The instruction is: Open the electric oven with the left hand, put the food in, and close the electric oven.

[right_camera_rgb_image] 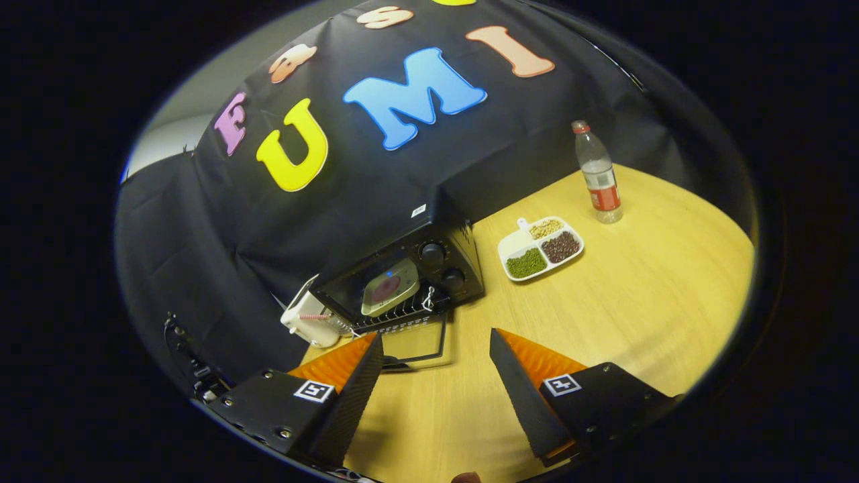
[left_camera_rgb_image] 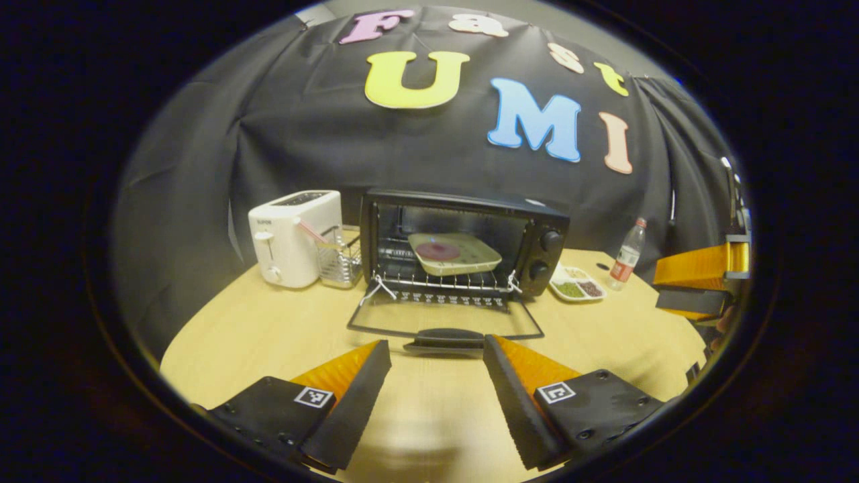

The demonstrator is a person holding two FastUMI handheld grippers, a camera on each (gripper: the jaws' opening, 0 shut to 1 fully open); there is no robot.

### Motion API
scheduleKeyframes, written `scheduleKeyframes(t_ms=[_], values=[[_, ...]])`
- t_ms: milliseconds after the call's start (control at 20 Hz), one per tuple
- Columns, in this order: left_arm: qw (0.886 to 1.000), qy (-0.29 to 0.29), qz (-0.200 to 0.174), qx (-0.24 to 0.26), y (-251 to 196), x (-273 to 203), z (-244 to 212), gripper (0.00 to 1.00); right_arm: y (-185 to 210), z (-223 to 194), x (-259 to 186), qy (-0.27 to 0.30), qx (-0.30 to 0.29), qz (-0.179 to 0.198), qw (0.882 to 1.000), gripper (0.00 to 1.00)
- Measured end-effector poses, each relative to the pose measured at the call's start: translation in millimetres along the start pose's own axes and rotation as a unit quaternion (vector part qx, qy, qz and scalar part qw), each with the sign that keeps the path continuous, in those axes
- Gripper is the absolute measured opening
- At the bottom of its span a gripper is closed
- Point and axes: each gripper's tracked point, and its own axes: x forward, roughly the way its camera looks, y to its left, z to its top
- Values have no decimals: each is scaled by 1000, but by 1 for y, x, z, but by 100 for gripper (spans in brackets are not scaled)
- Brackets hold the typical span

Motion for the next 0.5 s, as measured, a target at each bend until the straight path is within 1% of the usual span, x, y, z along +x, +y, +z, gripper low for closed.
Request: scheduleKeyframes(t_ms=[50,100,150,250,300,500], values=[[1000,17,-2,-3,-1,8,-11,95,-3,-5,-8,-1,-18,-5,1000,98],[1000,30,-4,-7,-4,15,-20,100,-7,-5,-12,-1,-30,-12,999,98],[999,40,-3,-10,-5,22,-27,96,-11,-3,-16,-4,-39,-20,999,98],[998,58,-2,-9,-6,33,-38,96,-18,-4,-22,-5,-51,-31,998,98],[998,67,-2,-6,-6,40,-42,100,-19,-5,-25,-4,-55,-34,998,98],[995,96,-4,3,-6,66,-55,100,-30,-3,-34,-8,-84,-58,995,98]])
